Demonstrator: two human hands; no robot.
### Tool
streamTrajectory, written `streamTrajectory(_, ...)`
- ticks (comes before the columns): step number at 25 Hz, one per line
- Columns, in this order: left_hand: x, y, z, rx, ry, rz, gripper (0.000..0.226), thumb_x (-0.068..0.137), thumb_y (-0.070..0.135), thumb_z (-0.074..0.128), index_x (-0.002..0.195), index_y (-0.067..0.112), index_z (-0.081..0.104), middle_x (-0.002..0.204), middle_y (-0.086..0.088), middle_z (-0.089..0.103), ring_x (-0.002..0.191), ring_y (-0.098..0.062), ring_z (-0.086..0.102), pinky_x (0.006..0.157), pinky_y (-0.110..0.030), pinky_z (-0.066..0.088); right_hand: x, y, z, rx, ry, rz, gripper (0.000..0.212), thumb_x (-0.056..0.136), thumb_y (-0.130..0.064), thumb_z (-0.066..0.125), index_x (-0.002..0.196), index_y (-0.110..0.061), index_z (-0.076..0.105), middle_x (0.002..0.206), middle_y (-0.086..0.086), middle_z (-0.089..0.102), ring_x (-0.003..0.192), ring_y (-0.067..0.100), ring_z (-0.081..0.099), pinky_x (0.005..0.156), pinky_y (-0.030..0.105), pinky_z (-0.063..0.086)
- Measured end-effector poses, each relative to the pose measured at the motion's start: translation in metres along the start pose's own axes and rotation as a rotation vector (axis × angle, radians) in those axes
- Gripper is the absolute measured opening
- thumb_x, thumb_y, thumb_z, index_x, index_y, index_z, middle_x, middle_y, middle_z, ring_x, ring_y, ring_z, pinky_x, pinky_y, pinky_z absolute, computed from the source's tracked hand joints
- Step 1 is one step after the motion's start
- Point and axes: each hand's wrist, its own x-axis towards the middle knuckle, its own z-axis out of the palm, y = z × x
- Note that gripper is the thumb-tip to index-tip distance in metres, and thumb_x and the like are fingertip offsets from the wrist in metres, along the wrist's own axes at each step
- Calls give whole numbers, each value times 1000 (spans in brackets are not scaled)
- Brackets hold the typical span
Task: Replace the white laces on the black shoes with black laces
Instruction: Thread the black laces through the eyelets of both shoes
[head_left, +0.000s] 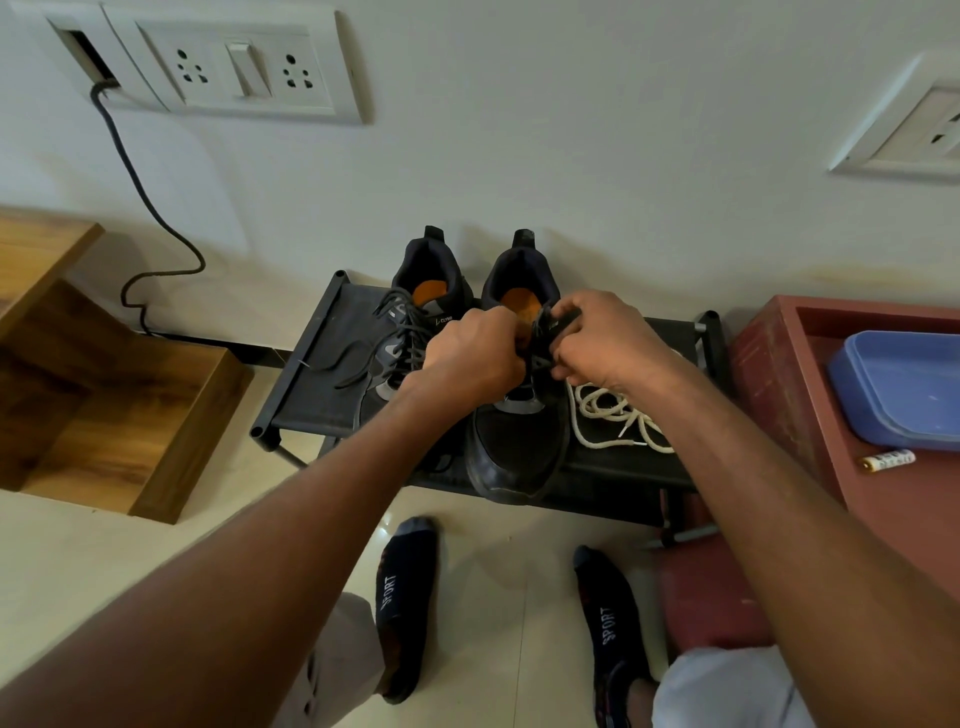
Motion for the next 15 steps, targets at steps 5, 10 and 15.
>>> streamTrajectory(5,-1,5,5,-16,48,-51,11,92,15,62,89,22,55,87,-4,56,77,-32,54,63,-40,40,-1,-2,0,22,2,9,45,93,3,60,130,-22,60,101,7,74,70,15,78,72,41,67)
streamTrajectory(10,-5,9,9,-71,86,-103,8,95,15,61,93,23,61,92,-5,60,83,-33,59,66,-41,42,-5,-2,-4,80,7,41,37,92,9,54,107,-22,67,94,8,77,70,19,78,75,44,67)
streamTrajectory(15,-11,16,7,120,108,-108,23,100,16,61,122,19,64,97,-6,56,97,-36,64,69,-42,41,-6,0,-3,41,28,5,36,91,7,57,93,-28,67,98,5,76,63,17,77,73,43,67)
